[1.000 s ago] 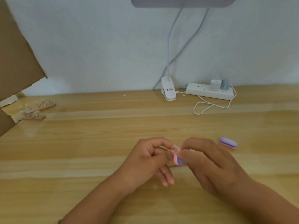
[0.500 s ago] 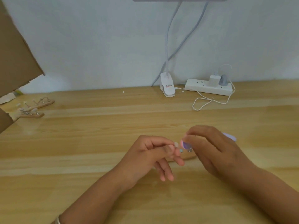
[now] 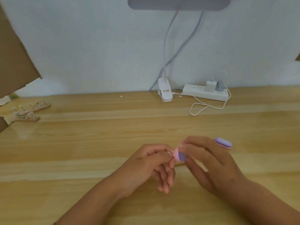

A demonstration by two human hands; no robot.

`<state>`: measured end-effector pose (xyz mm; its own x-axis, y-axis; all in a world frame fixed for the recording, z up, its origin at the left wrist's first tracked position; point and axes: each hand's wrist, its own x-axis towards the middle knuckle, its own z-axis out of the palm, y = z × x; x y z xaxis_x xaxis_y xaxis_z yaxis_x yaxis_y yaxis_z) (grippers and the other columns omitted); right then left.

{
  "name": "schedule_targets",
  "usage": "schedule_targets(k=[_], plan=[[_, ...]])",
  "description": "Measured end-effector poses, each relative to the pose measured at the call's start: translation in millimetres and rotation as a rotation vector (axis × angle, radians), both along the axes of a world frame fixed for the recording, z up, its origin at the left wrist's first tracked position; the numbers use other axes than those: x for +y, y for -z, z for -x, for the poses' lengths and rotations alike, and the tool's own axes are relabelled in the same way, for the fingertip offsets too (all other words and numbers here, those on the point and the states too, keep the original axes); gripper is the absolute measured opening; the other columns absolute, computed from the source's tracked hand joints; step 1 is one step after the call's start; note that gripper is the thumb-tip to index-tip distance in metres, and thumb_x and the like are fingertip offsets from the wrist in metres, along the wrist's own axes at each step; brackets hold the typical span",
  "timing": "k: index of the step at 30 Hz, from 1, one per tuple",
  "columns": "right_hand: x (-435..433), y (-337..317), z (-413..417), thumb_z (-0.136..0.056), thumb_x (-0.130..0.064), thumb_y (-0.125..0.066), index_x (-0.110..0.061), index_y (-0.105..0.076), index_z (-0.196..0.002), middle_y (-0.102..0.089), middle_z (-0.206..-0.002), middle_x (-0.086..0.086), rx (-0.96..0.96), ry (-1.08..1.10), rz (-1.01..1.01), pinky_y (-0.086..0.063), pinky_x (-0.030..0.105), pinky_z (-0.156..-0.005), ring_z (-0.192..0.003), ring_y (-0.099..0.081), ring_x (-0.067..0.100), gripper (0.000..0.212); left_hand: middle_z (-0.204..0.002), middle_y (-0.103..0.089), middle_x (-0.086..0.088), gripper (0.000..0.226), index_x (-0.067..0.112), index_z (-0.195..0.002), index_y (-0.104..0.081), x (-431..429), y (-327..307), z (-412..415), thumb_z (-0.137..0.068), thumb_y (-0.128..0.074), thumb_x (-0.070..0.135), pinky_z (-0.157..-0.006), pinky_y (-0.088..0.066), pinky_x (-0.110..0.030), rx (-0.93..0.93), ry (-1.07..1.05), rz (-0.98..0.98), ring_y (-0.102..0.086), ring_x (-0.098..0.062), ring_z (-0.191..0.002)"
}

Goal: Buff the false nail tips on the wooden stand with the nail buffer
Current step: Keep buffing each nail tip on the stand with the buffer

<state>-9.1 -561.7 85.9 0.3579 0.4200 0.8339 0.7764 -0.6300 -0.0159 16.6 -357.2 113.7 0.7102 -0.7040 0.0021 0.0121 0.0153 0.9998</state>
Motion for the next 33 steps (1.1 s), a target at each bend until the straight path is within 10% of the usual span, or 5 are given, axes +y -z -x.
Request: schedule_targets(k=[12,27,33], plan=[[3.8,2.2,-1.4,-0.095,0.006,-0.056,-0.012,-0.057,-0.122,-0.058,-0.117,0.004,-0.059,-0.031,0.089,-0.046,0.024,-0.095,-0.104,-0.063,0.020,0.032,-0.053,-0.055,-0.006,0.027,-0.008,-0.090,-0.048,3.3,5.0,-5.7,-0.095,-0.040,0.017,-0.047,-0.046,-0.024,0.143,0.167,0.014,-0.055,-0.018,-0.041],[-8.6,-1.7,-9.0,-0.087,0.011,-0.061,-0.019,-0.057,-0.119,-0.063,-0.113,0.002,0.045,0.120,-0.004,-0.054,0.033,-0.078,-0.095,-0.067,0.021,0.045,-0.050,-0.049,-0.004,0.027,0.017,-0.070,-0.051,6.0,3.7,-8.5,-0.094,-0.038,0.017,-0.043,-0.042,-0.020,0.162,0.067,0.100,-0.050,-0.017,-0.037],[-2.3,4.4,-7.4,-0.097,0.004,-0.056,-0.015,-0.060,-0.117,-0.059,-0.117,0.001,-0.030,0.052,0.096,-0.046,0.023,-0.093,-0.103,-0.064,0.020,0.028,-0.045,-0.043,-0.003,0.022,0.010,-0.073,-0.048,6.8,2.5,-7.3,-0.093,-0.039,0.014,-0.040,-0.040,-0.019,0.217,0.142,0.135,-0.046,-0.016,-0.032]])
